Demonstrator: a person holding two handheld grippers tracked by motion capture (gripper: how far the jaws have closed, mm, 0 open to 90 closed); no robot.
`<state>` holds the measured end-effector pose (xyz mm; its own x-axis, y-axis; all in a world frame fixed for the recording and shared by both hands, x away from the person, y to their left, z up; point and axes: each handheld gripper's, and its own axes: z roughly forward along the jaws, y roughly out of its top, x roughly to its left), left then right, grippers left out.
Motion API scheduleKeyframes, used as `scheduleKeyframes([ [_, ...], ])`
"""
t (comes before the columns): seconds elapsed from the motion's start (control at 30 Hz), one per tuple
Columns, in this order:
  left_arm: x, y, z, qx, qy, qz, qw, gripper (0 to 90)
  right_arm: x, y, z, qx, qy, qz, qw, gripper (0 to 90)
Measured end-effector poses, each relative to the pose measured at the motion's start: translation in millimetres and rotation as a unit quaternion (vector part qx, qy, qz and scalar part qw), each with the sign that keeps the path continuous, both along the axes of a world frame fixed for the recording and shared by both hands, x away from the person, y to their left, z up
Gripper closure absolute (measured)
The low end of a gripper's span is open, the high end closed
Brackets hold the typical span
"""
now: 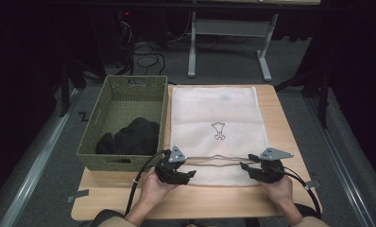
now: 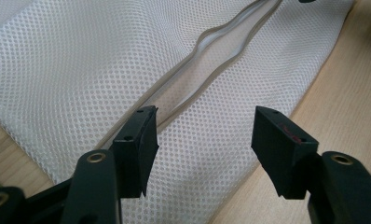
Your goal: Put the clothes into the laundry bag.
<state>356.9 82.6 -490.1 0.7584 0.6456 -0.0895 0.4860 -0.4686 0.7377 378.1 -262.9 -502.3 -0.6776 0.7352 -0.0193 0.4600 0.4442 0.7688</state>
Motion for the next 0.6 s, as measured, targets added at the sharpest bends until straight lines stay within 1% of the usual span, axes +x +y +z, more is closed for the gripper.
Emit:
scheduleKeyframes([
  [0.07, -0.2, -0.6, 0.7, 0.0, 0.0, -0.001, 1.0, 40.8, 0.2, 0.1, -0.4, 0.0, -0.001, 0.001, 1.0, 49.8],
  [0.17, -0.2, -1.6, 3.0, -0.002, -0.001, -0.001, 1.0, 40.8, 0.3, 0.0, -0.9, -0.003, 0.002, 0.0, 1.0, 49.7],
  [0.23, -0.6, -2.2, 5.9, -0.009, -0.005, -0.001, 0.9999, 40.7, 1.0, 0.0, -2.6, -0.003, 0.001, 0.001, 1.0, 49.6],
  [0.27, -0.8, -2.8, 7.9, -0.013, -0.007, -0.002, 0.9999, 40.7, 1.3, -0.2, -3.2, -0.005, 0.004, -0.001, 1.0, 49.6],
  [0.37, -0.4, -5.1, 11.2, -0.012, -0.009, -0.004, 0.9999, 40.6, 2.1, -2.0, -3.7, -0.004, 0.004, -0.002, 1.0, 49.6],
  [0.5, 0.8, -10.4, 13.5, -0.018, -0.009, -0.006, 0.9998, 40.6, 2.1, -3.1, -3.2, -0.001, 0.003, -0.004, 1.0, 49.6],
  [0.6, 1.3, -18.2, 13.8, -0.025, -0.007, -0.012, 0.9996, 40.6, 1.7, -3.3, -3.3, 0.001, 0.002, -0.005, 1.0, 49.6],
])
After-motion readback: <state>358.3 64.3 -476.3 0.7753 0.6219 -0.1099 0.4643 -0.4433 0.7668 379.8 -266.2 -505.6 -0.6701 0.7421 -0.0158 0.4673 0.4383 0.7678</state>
